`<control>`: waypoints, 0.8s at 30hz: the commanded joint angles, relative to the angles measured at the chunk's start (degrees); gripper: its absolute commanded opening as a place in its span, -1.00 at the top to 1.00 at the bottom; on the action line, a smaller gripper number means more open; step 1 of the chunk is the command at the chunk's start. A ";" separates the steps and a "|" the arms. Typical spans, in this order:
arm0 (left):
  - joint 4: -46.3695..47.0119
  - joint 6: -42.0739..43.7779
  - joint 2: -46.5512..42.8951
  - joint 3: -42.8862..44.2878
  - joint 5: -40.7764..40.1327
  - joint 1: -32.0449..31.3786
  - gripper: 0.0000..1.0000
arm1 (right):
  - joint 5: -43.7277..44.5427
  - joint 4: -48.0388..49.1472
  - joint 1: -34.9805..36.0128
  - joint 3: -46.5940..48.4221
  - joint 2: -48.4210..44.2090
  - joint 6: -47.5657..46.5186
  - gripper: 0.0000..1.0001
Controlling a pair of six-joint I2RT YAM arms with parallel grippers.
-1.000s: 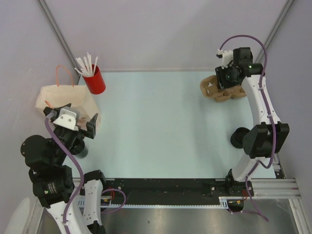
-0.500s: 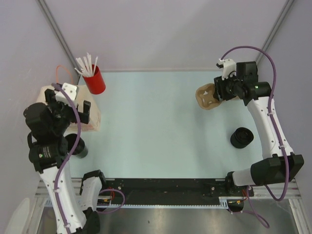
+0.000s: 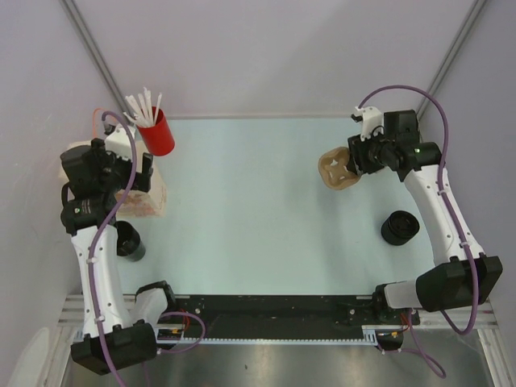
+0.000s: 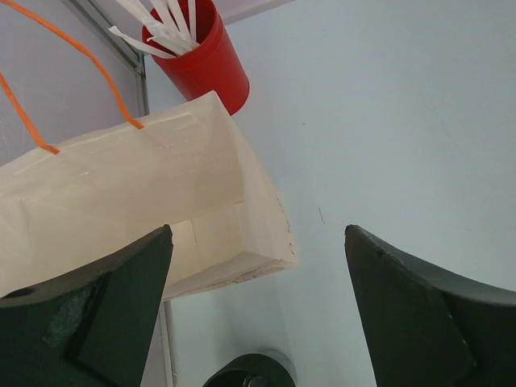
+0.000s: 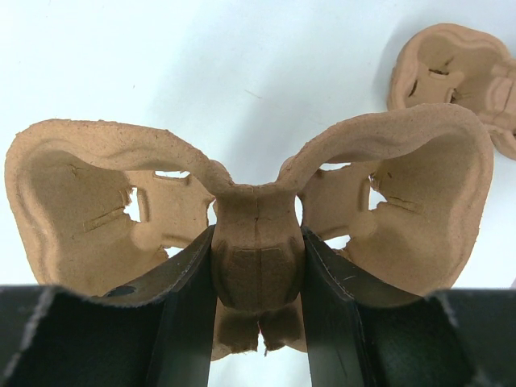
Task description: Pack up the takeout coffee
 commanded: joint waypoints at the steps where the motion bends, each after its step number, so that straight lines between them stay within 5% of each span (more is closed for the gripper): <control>1: 3.65 0.87 0.86 -0.61 -0.84 0.41 -0.84 | -0.71 2.80 0.82 -0.75 -2.43 0.10 0.25; 13: 7.60 1.31 4.56 -4.56 -1.72 -0.64 -0.54 | -0.36 3.16 1.96 -1.99 -2.43 -0.07 0.25; 24: 9.62 1.57 7.72 -5.27 -3.39 -4.15 0.07 | -0.01 3.60 2.05 -2.69 -2.34 -0.07 0.25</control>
